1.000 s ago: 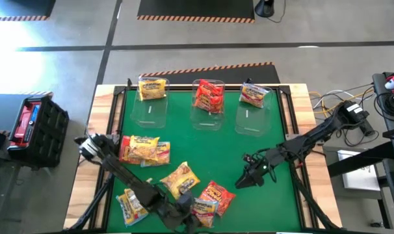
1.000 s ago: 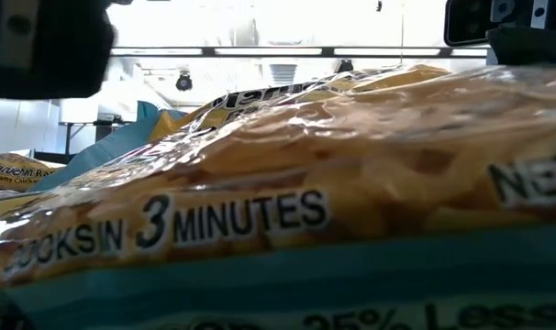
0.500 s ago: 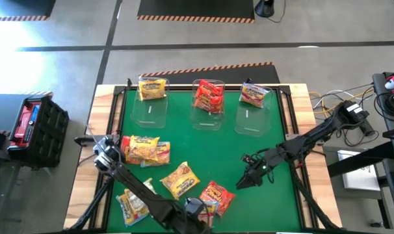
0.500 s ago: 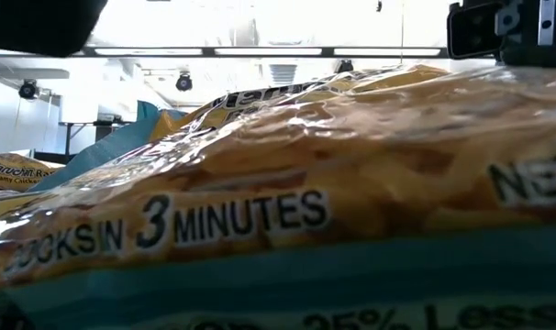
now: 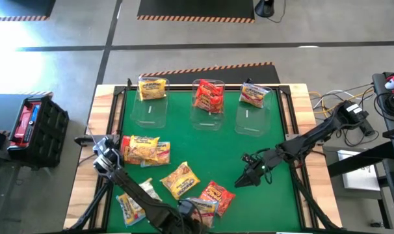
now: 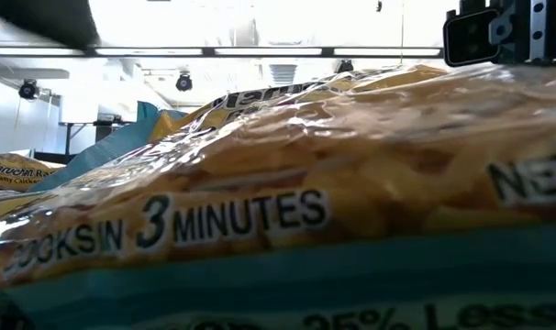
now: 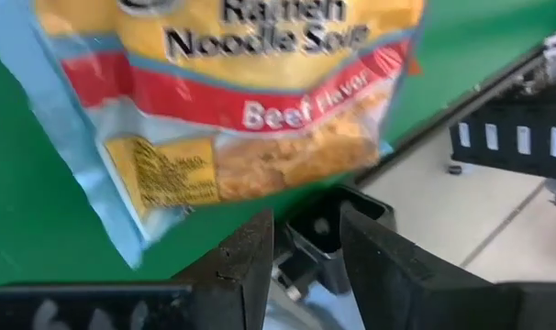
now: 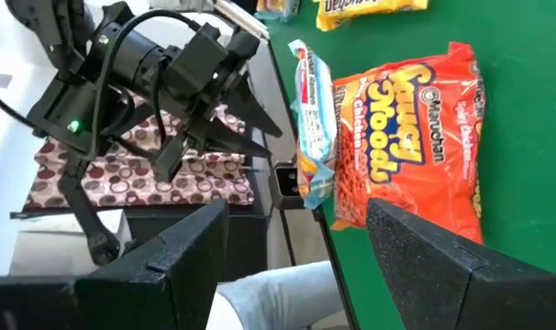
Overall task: Sort Maruchan noodles
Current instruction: Put the blue noodle pack into the right transparent bin
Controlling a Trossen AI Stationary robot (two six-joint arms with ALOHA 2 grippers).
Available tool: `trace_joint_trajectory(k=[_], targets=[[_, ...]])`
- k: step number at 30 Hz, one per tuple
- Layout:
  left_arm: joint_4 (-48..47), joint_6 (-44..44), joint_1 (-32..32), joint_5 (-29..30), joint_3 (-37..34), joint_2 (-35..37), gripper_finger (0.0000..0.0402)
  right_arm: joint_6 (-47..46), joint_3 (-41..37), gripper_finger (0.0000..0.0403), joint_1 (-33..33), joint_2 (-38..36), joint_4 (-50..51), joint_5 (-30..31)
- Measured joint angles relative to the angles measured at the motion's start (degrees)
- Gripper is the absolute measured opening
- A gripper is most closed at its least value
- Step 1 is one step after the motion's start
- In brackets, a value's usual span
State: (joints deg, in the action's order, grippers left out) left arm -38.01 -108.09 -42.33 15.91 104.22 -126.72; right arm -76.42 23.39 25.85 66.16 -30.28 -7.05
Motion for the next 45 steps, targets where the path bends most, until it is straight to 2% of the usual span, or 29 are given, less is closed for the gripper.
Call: trace_joint_trajectory(k=[9,24,38,45], targets=[[-6.83,2.70,1.09,0.04,-0.54,0.00,0.0100,1.75,5.47,0.0249,0.02,7.56,-0.01,0.13],[-4.52,12.88,3.46,2.46,-2.13,-1.25,0.0099,5.95,11.02,0.0249,0.02,17.93,1.64,-1.59],[-0.99,14.64,4.87,3.85,-4.30,-1.15,0.0099,8.12,18.23,0.0249,0.15,27.24,1.84,-5.24],[-0.65,15.07,4.83,4.26,-4.74,-1.27,0.0099,8.52,19.87,0.0249,0.02,29.12,2.45,-5.43]])
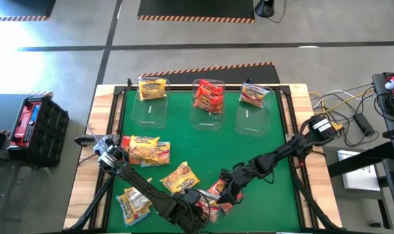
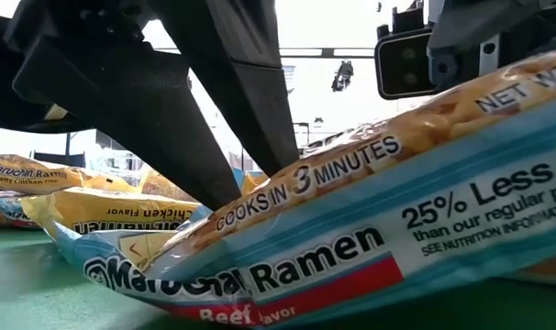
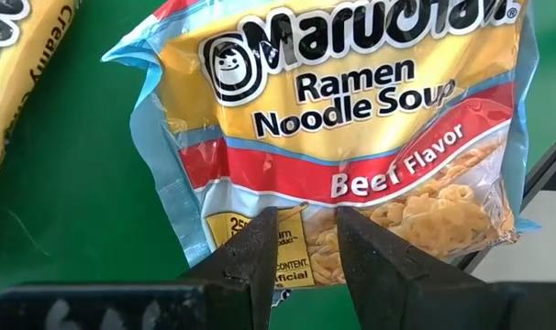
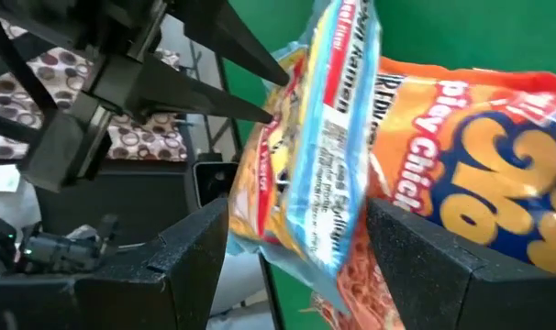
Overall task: Sort Maruchan noodles
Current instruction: Put the blue noodle pack into the right transparent bin
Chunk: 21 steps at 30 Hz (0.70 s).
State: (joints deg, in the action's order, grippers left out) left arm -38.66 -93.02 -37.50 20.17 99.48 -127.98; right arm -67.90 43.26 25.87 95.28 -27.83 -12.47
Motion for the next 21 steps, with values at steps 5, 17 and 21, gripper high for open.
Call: trace_joint_trajectory(k=[5,17,21], targets=[[1.01,1.06,0.35,0.63,-0.26,-0.07,0.0099,0.42,0.92,0.0249,-0.02,0.73,0.47,0.16],[4.84,0.78,1.07,4.25,-2.02,-0.18,0.0099,0.51,1.94,0.0249,-0.02,2.35,0.68,0.00],[6.38,0.02,1.18,4.53,-2.62,-0.15,0.0099,1.68,2.02,0.0249,-0.02,2.37,0.82,-0.05]])
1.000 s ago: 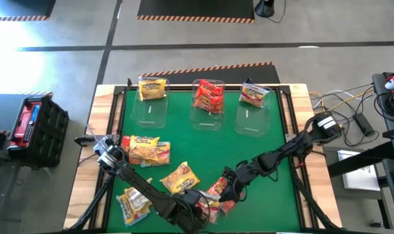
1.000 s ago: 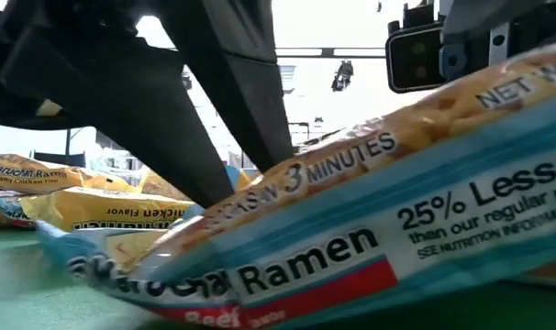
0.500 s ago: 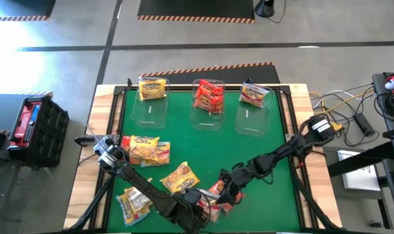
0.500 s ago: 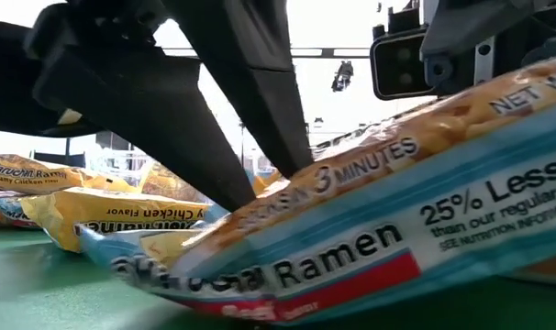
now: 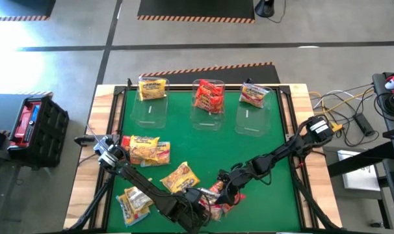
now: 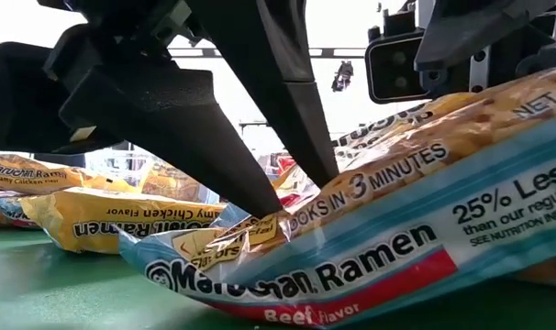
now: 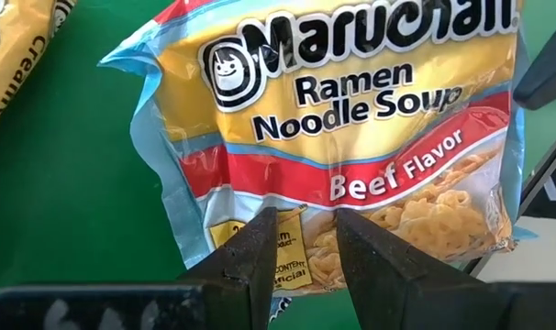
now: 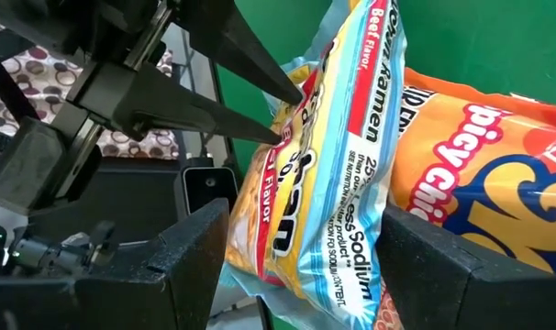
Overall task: Sort Maruchan noodles
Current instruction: Put the blue noodle pack into the right transparent bin
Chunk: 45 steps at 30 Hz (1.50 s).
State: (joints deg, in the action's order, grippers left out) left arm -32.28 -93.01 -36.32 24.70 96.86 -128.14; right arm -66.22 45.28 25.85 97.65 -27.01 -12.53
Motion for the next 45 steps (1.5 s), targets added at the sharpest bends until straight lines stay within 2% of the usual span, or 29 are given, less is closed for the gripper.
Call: trace_joint_trajectory(k=[8,26,30,34,40,45], targets=[[1.29,-0.49,0.09,2.84,-0.10,-0.10,0.0099,-0.01,0.11,0.0235,-0.02,-0.02,1.48,-0.52],[2.57,-1.85,-0.10,3.47,-0.11,-0.07,0.0099,-0.71,0.07,0.0099,-0.02,-0.60,3.46,-1.12],[2.26,-2.28,-1.27,5.37,-0.24,1.16,0.0099,0.29,0.04,0.0092,-0.36,-2.58,4.30,-1.29],[2.20,-4.03,-2.90,10.60,-0.24,3.69,0.0099,2.23,0.04,0.0091,-1.36,-5.05,6.93,-1.96],[1.84,-7.18,-4.80,16.91,-0.23,5.79,0.0099,6.67,0.04,0.0091,-3.46,-10.16,14.09,-1.83],[1.70,-8.32,-5.18,18.33,-0.11,6.47,0.0099,12.04,0.05,0.0091,-6.40,-15.83,22.49,-1.58]])
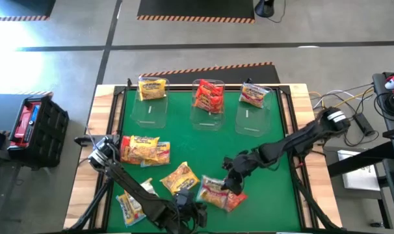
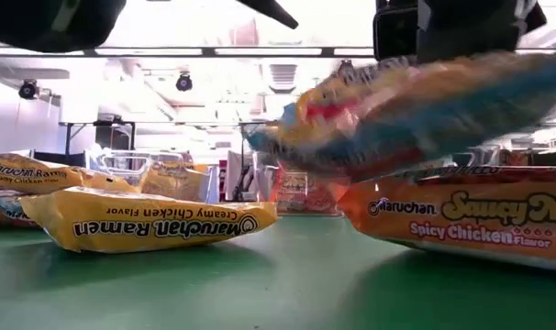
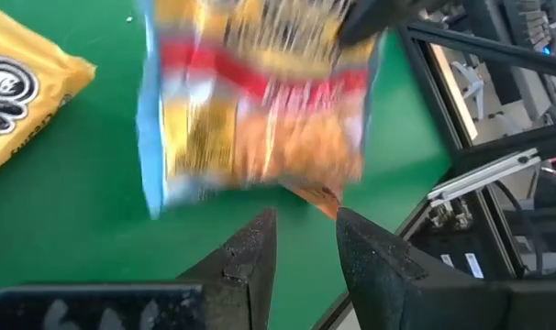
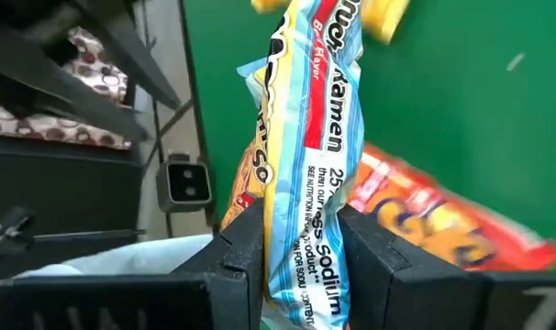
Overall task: Sort Maruchan noodles
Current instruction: Put the blue noodle pack into the right transparent bin
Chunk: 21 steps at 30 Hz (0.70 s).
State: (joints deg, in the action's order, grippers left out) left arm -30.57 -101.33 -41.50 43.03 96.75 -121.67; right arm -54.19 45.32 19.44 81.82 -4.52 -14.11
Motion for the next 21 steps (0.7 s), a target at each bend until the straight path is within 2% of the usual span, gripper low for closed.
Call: trace_joint_trajectory(k=[5,11,16,21], targets=[[-0.05,-0.36,0.22,1.23,0.00,0.00,0.0099,5.70,0.39,0.0091,-5.27,-7.79,9.72,0.18],[-1.38,-1.24,1.34,6.69,0.04,0.66,0.0099,14.54,2.42,0.0091,-14.57,-17.11,21.93,0.75],[-4.03,-1.15,3.93,7.03,0.07,0.70,0.0099,22.83,5.68,0.0091,-24.00,-21.51,30.01,0.74],[-9.29,-1.22,7.63,6.99,0.07,0.70,0.0099,33.05,12.88,0.0091,-33.37,-22.92,45.80,0.99]])
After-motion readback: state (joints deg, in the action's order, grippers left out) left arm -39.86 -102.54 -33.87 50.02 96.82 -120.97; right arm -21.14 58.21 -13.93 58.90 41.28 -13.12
